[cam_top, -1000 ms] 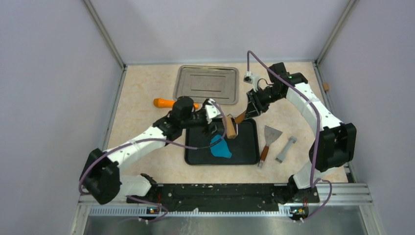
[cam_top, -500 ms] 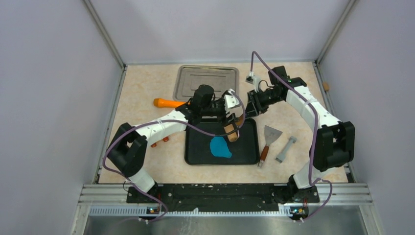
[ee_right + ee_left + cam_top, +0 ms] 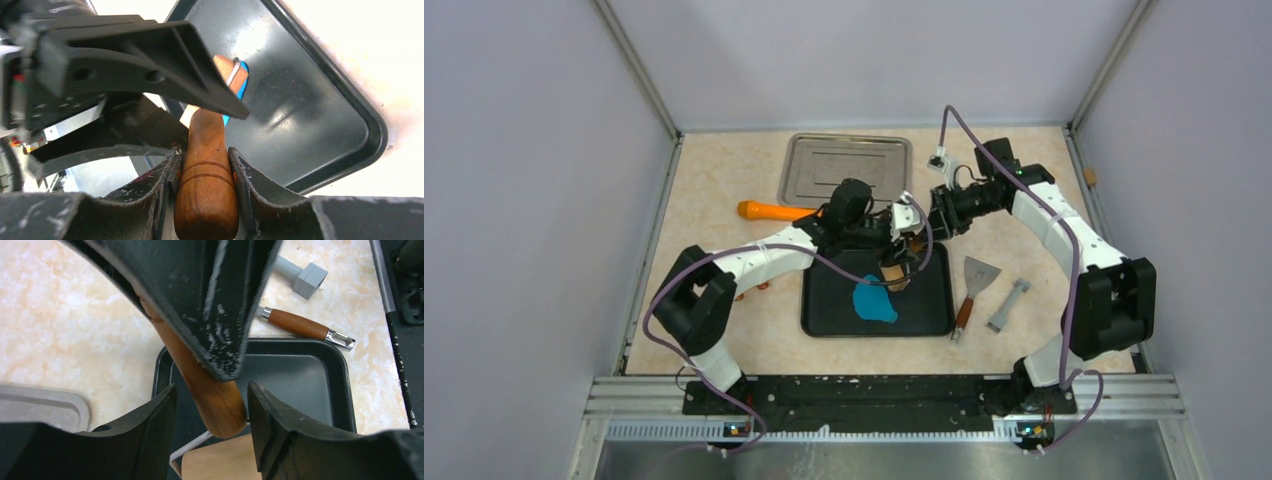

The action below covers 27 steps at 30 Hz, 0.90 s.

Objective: Roll out the dumpling wrappers from the dough

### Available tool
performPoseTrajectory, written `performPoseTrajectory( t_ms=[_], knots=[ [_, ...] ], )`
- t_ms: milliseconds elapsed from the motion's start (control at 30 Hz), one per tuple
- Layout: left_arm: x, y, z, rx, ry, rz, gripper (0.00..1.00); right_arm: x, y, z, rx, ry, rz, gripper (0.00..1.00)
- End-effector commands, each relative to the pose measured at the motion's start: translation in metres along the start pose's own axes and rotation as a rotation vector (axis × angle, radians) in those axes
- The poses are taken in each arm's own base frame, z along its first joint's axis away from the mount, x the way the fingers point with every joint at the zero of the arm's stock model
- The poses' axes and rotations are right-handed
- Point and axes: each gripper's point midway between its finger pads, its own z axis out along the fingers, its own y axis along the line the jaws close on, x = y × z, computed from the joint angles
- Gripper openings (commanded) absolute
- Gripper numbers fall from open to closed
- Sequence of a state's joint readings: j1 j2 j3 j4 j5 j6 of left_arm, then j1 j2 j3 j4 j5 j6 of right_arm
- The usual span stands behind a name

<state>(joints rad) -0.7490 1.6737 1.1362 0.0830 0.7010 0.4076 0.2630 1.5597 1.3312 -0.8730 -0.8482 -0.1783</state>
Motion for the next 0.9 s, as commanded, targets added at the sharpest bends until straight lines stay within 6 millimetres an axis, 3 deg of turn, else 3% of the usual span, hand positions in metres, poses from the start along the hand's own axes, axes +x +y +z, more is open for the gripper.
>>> performPoseTrajectory(
  t_ms=[0,167,233,300,400,433,467,867],
  knots=[
    [-0.003,0.015,0.012,-0.07,-0.014,-0.001,0.52,-0.014,0.027,-0.014,-0.062,-0.104,-0.054,0.0],
    [-0.003,0.012,0.017,-0.073,-0.013,0.006,0.12,-0.001,0.022,-0.009,-0.05,-0.079,0.026,0.0],
    [-0.001,0.007,0.017,-0.063,-0.003,0.008,0.0,0.004,0.02,-0.006,-0.045,-0.065,0.079,0.22],
    [-0.001,0.003,0.017,-0.057,0.004,0.004,0.0,0.008,0.017,-0.002,-0.045,-0.049,0.161,0.38],
    [0.003,-0.002,0.016,-0.066,0.022,-0.035,0.0,0.009,0.018,0.001,-0.085,-0.052,0.257,0.52],
    [0.005,-0.001,0.016,-0.076,0.028,-0.058,0.0,0.008,0.019,0.002,-0.098,-0.053,0.281,0.68],
    [0.005,-0.002,0.015,-0.082,0.03,-0.071,0.0,0.008,0.02,0.004,-0.113,-0.053,0.296,0.72],
    [0.017,0.0,0.007,-0.137,0.069,-0.099,0.0,0.019,0.001,0.017,-0.058,0.0,0.331,0.48]
  ],
)
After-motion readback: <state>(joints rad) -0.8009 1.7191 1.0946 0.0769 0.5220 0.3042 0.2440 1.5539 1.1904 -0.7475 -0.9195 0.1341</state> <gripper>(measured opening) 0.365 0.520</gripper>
